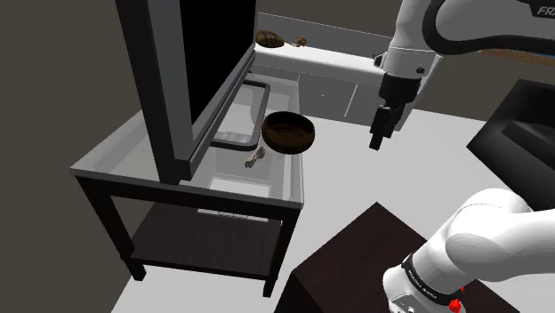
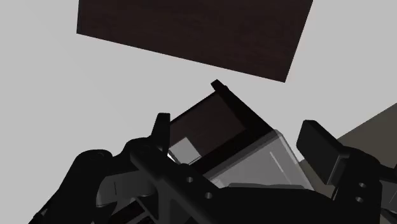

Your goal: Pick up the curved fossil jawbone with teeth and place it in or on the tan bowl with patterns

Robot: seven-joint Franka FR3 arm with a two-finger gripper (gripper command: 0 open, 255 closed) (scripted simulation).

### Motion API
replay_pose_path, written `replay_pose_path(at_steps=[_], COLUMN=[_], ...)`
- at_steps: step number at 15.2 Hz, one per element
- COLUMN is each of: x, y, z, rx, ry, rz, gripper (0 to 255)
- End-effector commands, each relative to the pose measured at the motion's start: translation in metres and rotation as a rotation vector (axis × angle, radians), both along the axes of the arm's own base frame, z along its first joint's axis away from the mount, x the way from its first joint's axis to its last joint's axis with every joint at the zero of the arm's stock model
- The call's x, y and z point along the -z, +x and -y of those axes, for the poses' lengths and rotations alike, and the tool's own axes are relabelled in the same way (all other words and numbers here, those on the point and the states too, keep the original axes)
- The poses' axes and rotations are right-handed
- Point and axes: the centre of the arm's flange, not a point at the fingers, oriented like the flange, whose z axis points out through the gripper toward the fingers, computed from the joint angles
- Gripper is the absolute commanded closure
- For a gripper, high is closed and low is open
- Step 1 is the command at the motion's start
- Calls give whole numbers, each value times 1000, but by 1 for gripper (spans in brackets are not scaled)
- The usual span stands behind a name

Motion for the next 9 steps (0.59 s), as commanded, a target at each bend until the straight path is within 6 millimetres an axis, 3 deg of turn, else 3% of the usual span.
replay_pose_path(at_steps=[1,9], x=[0,33], y=[0,57], z=[0,-85], rx=[0,331], ry=[0,-66], rz=[0,-16], gripper=[0,0])
